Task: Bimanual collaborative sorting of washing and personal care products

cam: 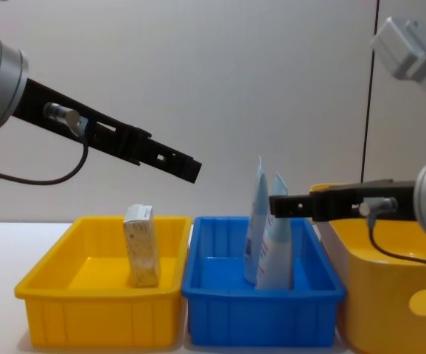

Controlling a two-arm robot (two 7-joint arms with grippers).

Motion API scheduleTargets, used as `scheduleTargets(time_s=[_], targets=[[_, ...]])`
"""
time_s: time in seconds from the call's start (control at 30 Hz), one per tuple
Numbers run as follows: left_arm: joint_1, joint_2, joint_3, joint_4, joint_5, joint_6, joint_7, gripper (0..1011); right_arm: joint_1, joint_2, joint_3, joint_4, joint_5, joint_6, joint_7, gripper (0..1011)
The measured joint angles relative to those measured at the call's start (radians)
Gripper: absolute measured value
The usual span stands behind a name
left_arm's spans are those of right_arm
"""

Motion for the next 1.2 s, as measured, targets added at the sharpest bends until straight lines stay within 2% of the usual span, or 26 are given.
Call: scheduleTargets(time_s=[0.63,1.2], targets=[[0.000,0.000,0.000,0.000,0.000,0.000,0.000,1001,0.063,-0.091,-0.027,0.146,-0.055,-0.016,-0.061,1003],[0.000,0.000,0.000,0.000,0.000,0.000,0.000,1001,0.140,-0.143,-0.031,0.279,-0.080,-0.036,-0.065,1004]])
